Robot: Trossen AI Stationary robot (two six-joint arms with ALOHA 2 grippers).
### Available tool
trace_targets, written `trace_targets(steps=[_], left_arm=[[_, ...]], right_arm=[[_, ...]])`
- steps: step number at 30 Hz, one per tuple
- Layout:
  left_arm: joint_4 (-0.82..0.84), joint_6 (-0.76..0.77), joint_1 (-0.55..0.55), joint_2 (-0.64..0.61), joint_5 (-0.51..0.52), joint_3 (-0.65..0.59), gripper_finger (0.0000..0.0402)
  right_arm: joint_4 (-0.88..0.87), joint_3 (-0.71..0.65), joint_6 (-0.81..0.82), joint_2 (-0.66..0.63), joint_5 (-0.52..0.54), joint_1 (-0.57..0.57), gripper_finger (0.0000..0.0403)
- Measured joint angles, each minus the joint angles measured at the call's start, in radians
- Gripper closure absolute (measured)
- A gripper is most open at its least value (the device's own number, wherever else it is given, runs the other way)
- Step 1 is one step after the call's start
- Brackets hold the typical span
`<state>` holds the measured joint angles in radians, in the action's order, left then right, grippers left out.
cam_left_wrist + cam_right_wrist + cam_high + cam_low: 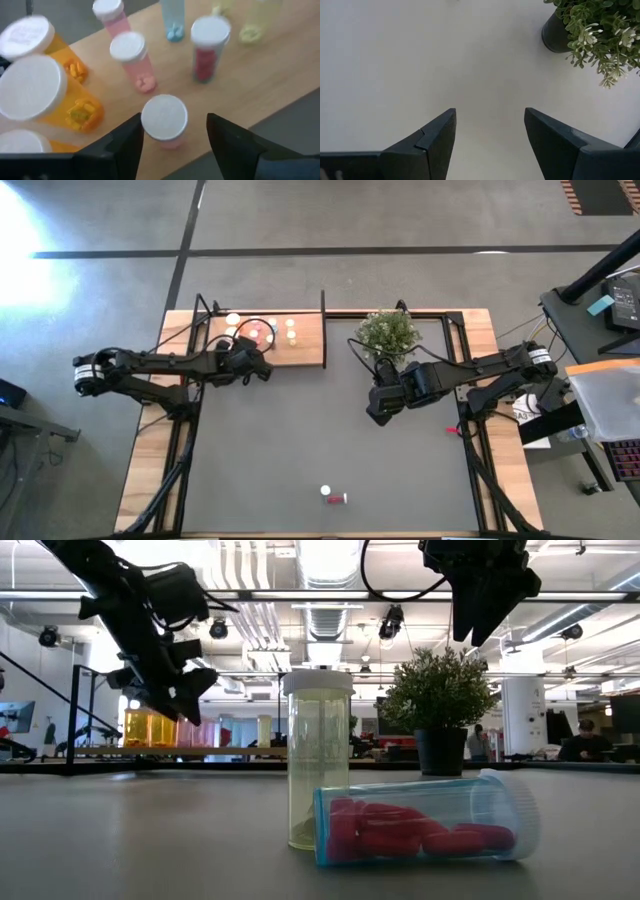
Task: Pick and place medicine bottles onto shelf by color
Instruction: Put the small pink bottle on the shelf aligned with the other small pink bottles, then put the small yellow pill bottle on the shelf aligned with the other small yellow pill bottles
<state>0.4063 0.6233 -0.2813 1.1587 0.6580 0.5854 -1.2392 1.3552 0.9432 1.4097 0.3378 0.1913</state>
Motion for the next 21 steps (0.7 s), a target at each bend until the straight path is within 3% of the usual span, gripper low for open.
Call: trace_targets(steps=[21], left_arm=[[-0.005,-0.052,0.0,-0.087,-0.036,0.088,0.0202]], right_arm=[[0.004,0.0,-0.001,0.0,-0.005,0.0,0.0177]])
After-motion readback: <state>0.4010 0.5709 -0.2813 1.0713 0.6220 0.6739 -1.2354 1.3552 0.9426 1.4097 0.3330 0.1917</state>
